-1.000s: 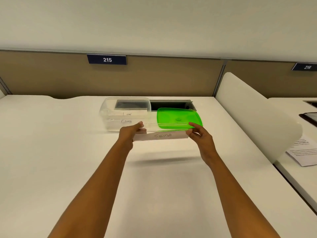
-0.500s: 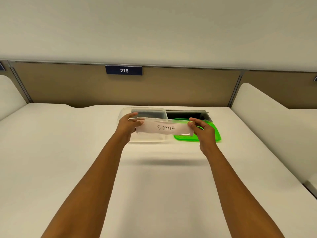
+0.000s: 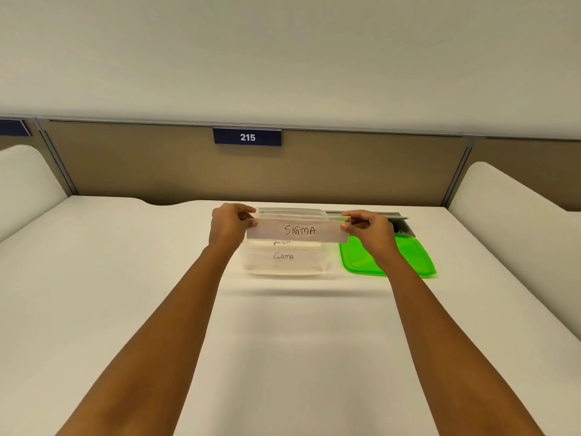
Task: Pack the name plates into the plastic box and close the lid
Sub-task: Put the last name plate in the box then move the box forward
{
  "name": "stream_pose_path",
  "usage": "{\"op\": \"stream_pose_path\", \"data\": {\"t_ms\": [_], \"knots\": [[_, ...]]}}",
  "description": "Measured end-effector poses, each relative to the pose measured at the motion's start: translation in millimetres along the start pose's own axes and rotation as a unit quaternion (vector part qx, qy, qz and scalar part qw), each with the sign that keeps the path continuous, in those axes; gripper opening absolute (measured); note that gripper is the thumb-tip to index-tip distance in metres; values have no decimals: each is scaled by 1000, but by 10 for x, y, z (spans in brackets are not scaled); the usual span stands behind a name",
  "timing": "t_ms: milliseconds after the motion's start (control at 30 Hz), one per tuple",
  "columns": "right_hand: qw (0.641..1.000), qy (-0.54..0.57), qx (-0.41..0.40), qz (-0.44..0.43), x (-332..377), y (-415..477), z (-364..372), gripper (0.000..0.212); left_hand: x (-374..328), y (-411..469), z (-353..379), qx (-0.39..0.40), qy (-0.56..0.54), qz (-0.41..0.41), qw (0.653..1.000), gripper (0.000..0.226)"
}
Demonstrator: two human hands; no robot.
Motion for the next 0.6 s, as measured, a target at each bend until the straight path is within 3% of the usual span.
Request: {"op": "stream_pose_path", "data": {"t_ms": [167,300,600], "knots": [[994,-105,-24,-18,127,207,133,28,25,237,-70,-13,74,21,997,26],[991,-124,-37,-13,122,387,207,26,50,463,-89,-10,123,32,992,22],[982,-183,-30,25,54,762,353,22,97,848,-8,-1,319,76,945,26]]}}
Point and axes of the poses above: each hand's wrist, its own y-axis towards the middle knuckle, its own z-axis out of the palm, x = y × z, the point moved 2 cm from there along y, towards the middle knuckle, and after that the axes turned 7 degrees about x, right-handed, at the moved point
